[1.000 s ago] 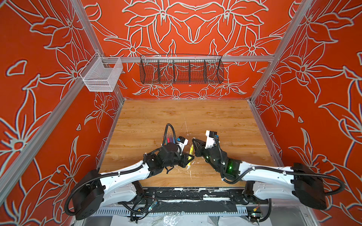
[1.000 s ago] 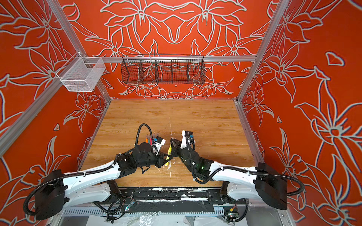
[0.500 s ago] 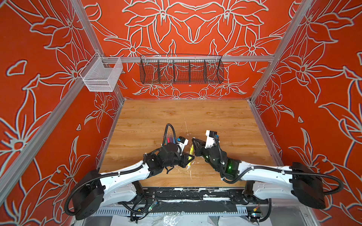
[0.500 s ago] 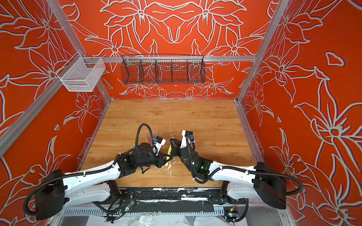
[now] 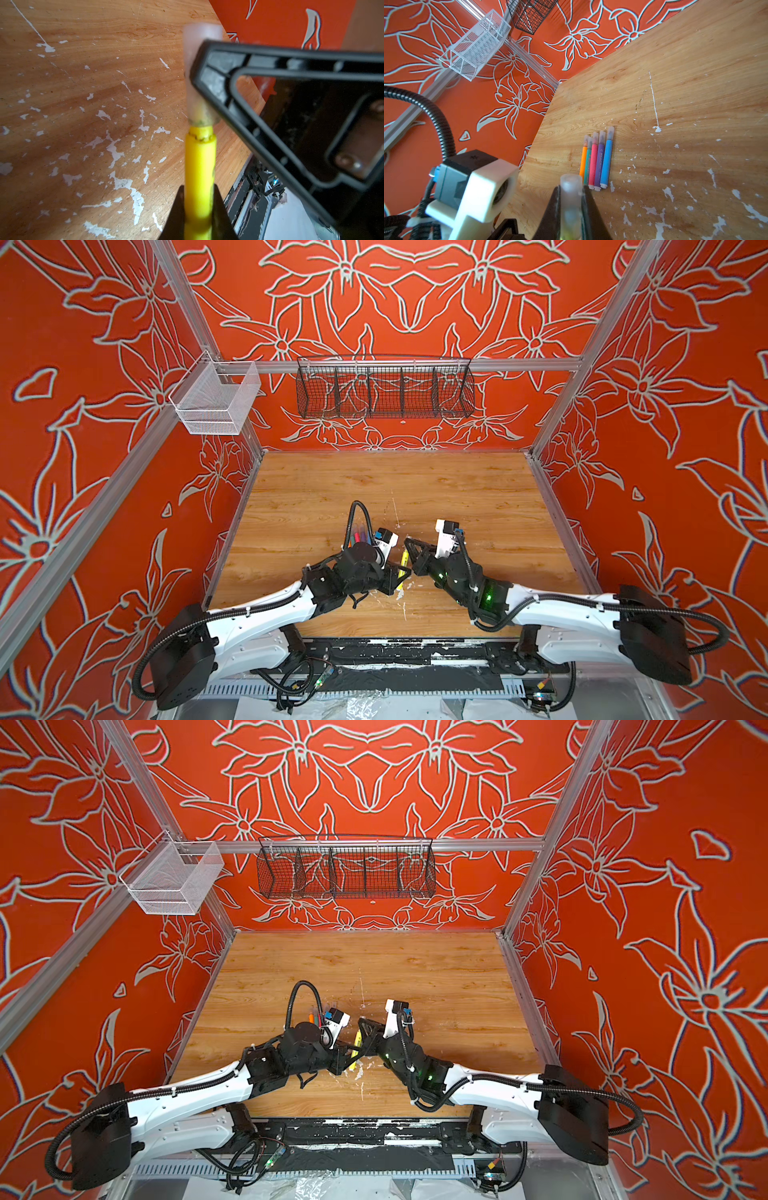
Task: Insert the pens into the pen caps
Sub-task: 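Push the cap down over the highlighter tip with the right gripper, then press the cap further onto the highlighter with the right gripper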
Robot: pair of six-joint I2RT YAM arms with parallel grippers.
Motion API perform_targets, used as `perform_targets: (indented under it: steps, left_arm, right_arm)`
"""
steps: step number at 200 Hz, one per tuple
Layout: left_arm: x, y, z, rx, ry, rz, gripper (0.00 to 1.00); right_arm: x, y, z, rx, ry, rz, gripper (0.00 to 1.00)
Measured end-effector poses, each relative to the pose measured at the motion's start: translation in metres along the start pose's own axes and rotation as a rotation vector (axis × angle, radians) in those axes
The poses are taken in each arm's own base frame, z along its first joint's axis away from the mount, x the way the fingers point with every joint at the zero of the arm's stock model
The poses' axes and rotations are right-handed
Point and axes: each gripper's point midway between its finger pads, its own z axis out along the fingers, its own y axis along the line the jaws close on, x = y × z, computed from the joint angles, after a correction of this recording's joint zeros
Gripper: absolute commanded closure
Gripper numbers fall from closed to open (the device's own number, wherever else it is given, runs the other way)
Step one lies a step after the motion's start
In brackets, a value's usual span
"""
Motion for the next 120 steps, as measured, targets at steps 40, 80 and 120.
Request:
perform_targets:
  steps: [40,80,120]
  left_arm:
    - [0.002,-0.002,0.001,0.043,0.030,-0.018,1.00]
    - [0.003,-0.008,0.002,0.106,0.042,-0.025,1.00]
    - [-0.022,-0.005,-0.004,0.096,-0.060,-0.026,1.00]
  right_arm:
    - [0.004,-0.001,-0.006,-0.034,-0.006,0.050,1.00]
    - [0.002,0.000,-0.011,-0.037,-0.019,0.062,0.72]
    - [0.018,0.002,-0.029,-0.054,0.058,0.028,0.51]
